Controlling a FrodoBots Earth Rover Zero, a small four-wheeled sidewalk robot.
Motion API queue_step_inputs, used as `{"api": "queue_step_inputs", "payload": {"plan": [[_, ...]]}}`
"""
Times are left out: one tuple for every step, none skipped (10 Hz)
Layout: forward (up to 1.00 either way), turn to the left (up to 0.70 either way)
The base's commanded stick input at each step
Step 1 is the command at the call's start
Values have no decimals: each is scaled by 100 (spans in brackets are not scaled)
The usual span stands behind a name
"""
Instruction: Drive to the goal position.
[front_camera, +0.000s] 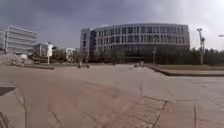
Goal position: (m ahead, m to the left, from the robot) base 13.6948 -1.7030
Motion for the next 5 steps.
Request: {"api": "queue_step_inputs", "payload": {"plan": [[100, -10], [100, -39], [100, -2], [100, 0], [100, 0]]}}
